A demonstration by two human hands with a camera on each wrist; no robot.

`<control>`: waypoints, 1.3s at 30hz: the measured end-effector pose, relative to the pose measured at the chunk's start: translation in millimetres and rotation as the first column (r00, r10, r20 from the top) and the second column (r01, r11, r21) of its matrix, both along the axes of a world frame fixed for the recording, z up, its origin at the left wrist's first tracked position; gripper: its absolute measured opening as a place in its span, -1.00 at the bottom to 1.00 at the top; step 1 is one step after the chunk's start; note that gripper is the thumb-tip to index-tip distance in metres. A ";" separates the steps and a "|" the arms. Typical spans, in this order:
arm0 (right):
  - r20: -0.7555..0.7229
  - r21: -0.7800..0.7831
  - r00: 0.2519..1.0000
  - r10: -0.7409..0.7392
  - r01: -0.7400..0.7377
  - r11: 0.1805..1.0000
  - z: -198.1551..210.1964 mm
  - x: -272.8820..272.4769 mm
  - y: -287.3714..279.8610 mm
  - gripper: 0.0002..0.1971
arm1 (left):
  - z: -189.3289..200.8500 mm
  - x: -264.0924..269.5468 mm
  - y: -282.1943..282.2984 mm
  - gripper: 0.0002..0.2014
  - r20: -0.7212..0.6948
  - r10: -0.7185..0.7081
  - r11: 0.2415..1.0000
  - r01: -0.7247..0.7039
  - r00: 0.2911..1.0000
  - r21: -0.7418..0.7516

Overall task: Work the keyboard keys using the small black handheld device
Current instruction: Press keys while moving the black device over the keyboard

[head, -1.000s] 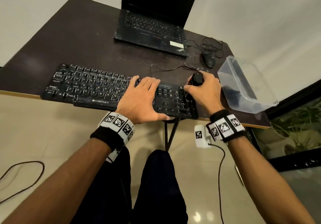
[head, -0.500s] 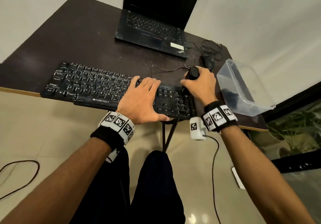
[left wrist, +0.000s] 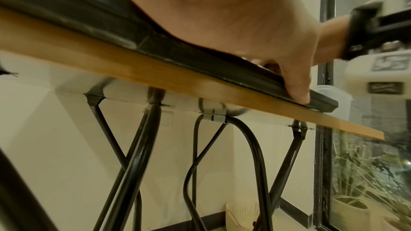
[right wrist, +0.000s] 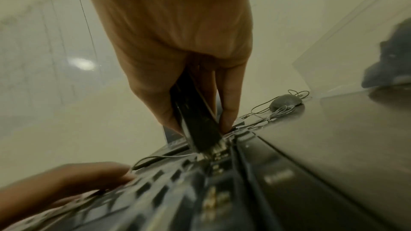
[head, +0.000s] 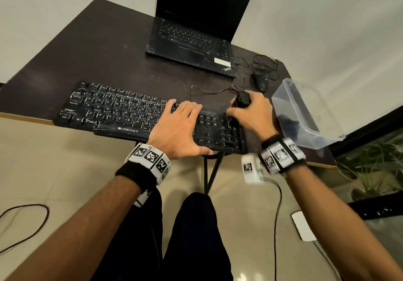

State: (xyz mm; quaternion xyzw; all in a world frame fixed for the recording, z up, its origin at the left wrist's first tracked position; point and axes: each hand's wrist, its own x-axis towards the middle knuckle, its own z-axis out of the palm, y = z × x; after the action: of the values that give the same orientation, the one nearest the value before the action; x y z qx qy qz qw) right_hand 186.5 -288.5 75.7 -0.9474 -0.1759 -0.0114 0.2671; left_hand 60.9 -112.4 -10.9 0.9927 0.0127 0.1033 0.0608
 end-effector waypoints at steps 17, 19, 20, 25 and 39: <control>0.018 -0.017 1.000 -0.002 0.002 1.000 -4.7 -55.1 -20.2 -0.79 | -1.9 -0.3 -1.0 0.34 0.038 0.005 1.000 -0.005 0.999 -0.013; 0.014 0.011 0.999 -0.048 0.048 0.999 -3.6 -33.1 0.8 -0.79 | -0.7 -1.5 -0.4 0.34 0.022 0.002 1.000 -0.001 1.000 -0.017; -0.009 0.020 0.997 -0.075 0.075 0.997 -0.8 -22.3 8.9 -0.79 | 0.1 -2.5 -0.8 0.34 0.021 -0.002 1.000 0.002 1.000 -0.028; -0.016 -0.017 0.999 -0.035 0.035 0.999 1.0 -41.0 -9.4 -0.79 | -0.6 -1.0 0.7 0.35 0.037 0.010 0.999 -0.008 0.999 -0.047; 0.010 0.025 0.997 -0.075 0.075 0.997 -5.3 -10.5 27.3 -0.77 | 1.6 -1.9 -0.3 0.40 -0.001 0.004 1.000 -0.004 1.000 0.000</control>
State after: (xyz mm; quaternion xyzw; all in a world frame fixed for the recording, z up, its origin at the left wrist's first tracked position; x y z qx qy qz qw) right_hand 175.9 -261.2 70.4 -0.9500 -0.1415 -0.0288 0.2769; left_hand 59.0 -112.7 -9.3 0.9928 0.0145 0.1027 0.0606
